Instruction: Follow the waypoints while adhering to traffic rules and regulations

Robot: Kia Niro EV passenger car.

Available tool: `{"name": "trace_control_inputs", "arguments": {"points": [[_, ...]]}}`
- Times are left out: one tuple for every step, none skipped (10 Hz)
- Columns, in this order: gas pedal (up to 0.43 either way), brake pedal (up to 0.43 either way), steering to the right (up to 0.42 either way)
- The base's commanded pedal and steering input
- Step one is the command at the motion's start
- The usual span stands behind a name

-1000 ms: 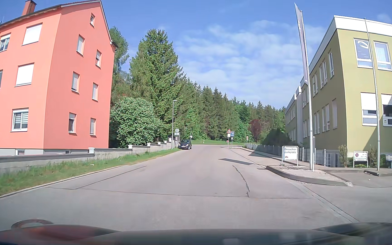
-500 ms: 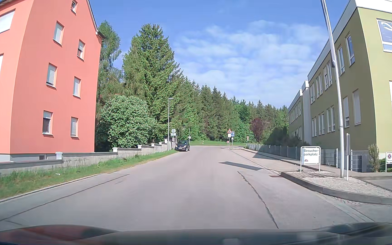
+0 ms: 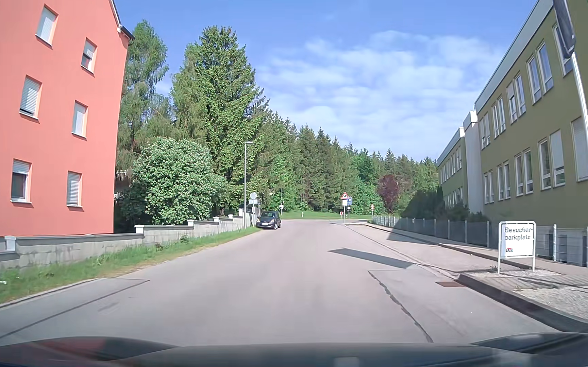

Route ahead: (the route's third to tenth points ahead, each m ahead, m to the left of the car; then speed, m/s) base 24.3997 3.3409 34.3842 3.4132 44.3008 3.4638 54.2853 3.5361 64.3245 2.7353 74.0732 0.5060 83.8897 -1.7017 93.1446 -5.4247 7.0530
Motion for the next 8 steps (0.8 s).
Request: {"name": "trace_control_inputs", "arguments": {"points": [[0.169,0.0,0.004],[0.169,0.0,0.004],[0.169,0.0,0.003],[0.169,0.0,0.003],[0.169,0.0,0.003],[0.169,0.0,0.003],[0.169,0.0,0.003],[0.169,0.0,0.003]]}}
